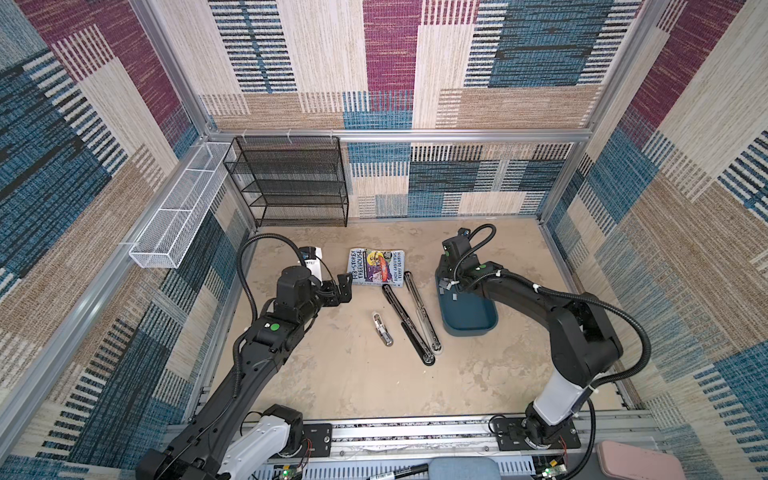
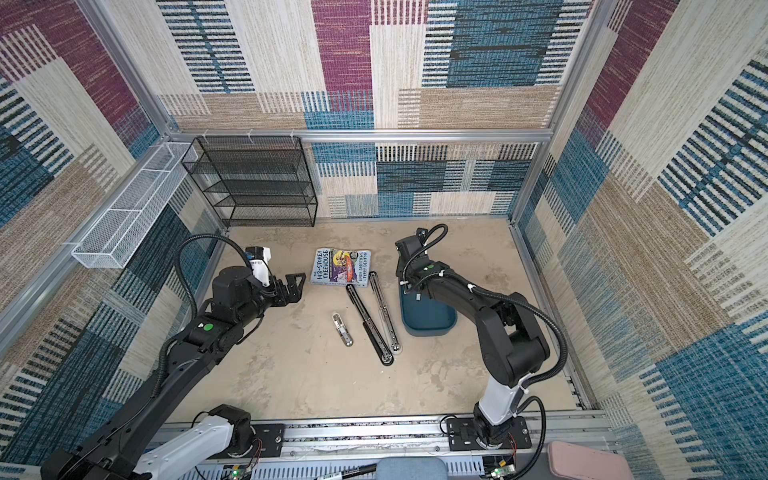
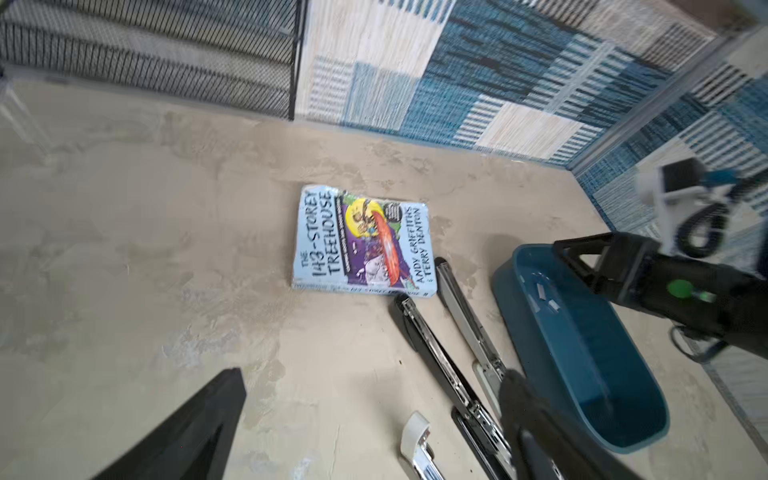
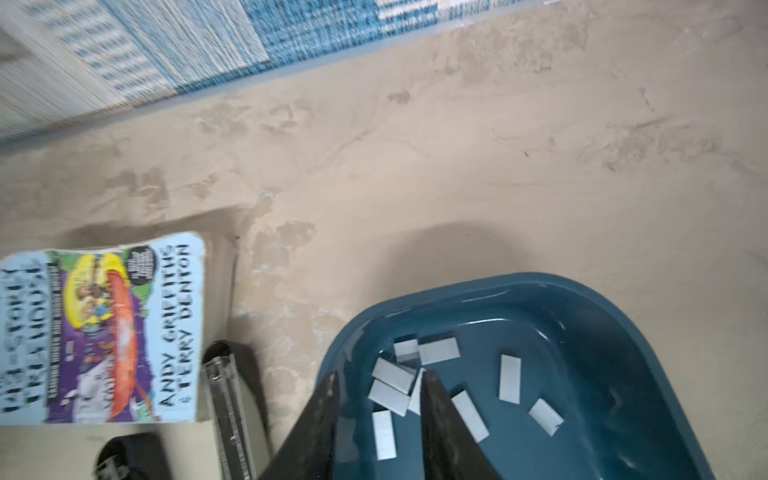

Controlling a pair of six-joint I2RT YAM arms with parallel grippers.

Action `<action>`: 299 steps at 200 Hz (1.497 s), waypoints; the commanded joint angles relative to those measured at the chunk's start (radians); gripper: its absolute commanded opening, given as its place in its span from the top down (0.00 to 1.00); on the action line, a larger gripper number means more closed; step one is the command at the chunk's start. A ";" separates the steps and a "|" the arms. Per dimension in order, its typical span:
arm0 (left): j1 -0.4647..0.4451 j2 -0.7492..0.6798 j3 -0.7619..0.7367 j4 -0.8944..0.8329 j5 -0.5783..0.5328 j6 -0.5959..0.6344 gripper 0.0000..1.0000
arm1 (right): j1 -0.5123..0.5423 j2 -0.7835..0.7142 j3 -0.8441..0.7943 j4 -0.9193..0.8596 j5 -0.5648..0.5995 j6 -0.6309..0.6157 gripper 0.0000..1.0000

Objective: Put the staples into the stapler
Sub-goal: 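Move the right gripper into the teal tub over the staple strips, then lower the right gripper and pinch a white staple strip in the tub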

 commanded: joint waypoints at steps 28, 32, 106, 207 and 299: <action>0.012 -0.026 -0.034 0.070 0.006 0.041 0.01 | -0.052 0.064 0.015 -0.083 0.039 0.000 0.64; 0.013 -0.021 -0.032 0.070 0.007 0.042 0.01 | -0.056 0.065 0.011 -0.085 0.038 0.001 0.64; 0.014 0.005 -0.053 0.096 -0.012 0.048 0.01 | -0.124 0.045 -0.079 -0.085 0.025 0.025 0.58; 0.013 -0.148 -0.213 0.154 -0.055 -0.032 0.01 | -0.151 0.170 -0.018 -0.008 -0.051 -0.013 0.62; 0.014 -0.252 -0.233 0.017 -0.110 -0.038 0.01 | -0.151 0.179 -0.043 0.005 -0.042 -0.001 0.71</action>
